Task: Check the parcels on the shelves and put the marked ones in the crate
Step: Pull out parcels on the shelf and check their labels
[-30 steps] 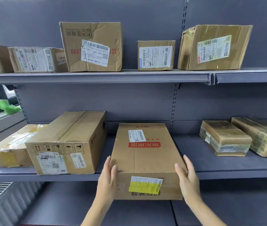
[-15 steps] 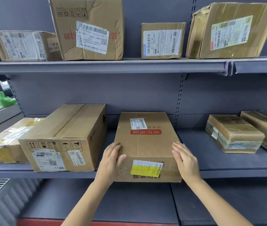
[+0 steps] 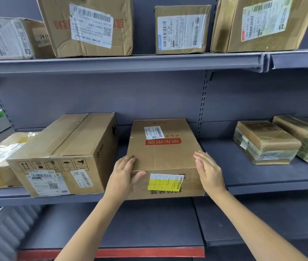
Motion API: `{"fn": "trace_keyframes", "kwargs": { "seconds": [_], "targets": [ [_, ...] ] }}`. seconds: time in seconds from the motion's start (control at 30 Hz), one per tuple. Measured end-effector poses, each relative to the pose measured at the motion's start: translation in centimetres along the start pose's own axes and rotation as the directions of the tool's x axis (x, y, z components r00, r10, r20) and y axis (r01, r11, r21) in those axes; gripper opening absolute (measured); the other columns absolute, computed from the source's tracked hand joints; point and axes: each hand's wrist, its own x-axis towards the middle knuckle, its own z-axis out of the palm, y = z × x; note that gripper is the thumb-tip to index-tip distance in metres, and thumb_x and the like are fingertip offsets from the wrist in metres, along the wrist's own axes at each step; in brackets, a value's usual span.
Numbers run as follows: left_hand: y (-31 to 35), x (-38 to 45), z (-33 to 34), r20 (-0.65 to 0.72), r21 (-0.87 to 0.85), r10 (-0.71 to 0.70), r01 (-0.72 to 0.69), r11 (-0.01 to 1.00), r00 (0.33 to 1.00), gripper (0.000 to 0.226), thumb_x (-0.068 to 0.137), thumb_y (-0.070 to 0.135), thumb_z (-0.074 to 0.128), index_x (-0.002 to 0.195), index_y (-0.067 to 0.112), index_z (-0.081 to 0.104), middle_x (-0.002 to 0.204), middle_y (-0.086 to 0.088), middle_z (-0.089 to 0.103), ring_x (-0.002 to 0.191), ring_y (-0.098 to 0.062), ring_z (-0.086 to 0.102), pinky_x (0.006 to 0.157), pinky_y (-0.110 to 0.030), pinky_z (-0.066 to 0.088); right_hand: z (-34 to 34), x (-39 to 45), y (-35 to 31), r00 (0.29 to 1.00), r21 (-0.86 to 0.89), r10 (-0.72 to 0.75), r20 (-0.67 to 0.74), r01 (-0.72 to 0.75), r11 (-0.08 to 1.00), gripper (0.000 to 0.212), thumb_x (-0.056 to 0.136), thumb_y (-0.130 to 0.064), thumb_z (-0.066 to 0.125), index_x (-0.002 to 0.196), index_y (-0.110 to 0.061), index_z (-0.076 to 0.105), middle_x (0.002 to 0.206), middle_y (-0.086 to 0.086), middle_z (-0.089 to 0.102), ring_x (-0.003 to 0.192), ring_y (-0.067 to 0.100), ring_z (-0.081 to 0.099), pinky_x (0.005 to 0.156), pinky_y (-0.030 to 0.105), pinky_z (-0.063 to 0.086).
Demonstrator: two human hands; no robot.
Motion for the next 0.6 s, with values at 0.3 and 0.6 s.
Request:
{"fn": "trace_keyframes", "kwargs": {
  "seconds": [0.3, 0.6],
  "targets": [
    [2.7, 2.0, -2.5, 0.129, 0.227, 0.05, -0.079, 0.971, 0.99, 0.081, 0.078, 0.071, 0.018, 0.125, 0.016, 0.054, 0.131, 0.001, 0.053, 0.119, -0.019, 0.043, 0.099, -0.032, 0.039, -2.4, 0.1, 0.5, 0.991, -0.031, 0.07, 0.118, -0.067, 0.997, 0.039, 0.096, -0.023, 0.044, 0.13, -0.006, 0.05, 0.139, 0.007, 0.048, 0.134, 0.018, 0.038, 0.107, 0.018, 0.021],
    [10.8, 1.9, -0.6, 0.115, 0.259, 0.157, -0.182, 0.949, 0.981, 0.051, 0.093, 0.041, 0.045, 0.134, 0.011, 0.045, 0.136, -0.006, 0.051, 0.124, -0.027, 0.042, 0.102, -0.035, 0.035, -9.8, -2.1, 3.8, 0.98, -0.077, 0.134, 0.147, -0.124, 0.989, 0.043, 0.096, -0.025, 0.044, 0.136, -0.009, 0.042, 0.144, 0.005, 0.04, 0.135, 0.018, 0.034, 0.107, 0.023, 0.023]
  ]
}}
